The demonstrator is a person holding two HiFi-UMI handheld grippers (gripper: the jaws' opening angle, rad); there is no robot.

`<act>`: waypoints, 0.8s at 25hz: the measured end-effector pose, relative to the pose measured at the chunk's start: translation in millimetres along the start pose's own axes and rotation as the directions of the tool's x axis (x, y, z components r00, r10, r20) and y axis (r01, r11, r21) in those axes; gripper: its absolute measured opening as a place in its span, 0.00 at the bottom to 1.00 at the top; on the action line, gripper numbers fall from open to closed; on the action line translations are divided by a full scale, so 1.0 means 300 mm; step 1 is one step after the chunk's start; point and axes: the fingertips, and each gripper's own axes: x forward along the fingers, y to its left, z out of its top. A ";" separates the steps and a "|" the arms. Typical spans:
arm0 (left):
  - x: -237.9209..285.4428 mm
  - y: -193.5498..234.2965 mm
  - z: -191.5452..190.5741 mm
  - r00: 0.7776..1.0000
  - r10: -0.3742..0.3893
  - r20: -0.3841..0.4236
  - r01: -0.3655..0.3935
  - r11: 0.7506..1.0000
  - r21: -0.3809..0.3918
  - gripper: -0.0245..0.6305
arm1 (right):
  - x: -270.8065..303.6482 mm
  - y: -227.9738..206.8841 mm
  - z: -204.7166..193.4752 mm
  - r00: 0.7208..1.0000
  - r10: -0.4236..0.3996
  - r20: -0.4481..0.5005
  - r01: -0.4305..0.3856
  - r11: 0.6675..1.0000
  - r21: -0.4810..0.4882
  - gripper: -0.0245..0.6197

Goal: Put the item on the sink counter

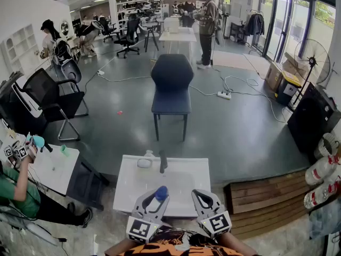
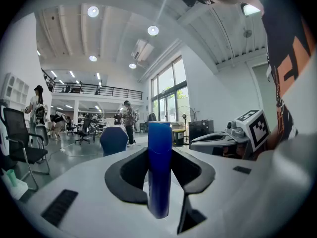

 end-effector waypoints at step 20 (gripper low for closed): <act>-0.012 0.005 -0.033 1.000 0.013 -0.009 -0.013 1.000 -0.010 0.28 | 0.010 0.039 0.013 0.996 0.048 0.080 -0.051 0.998 0.031 0.06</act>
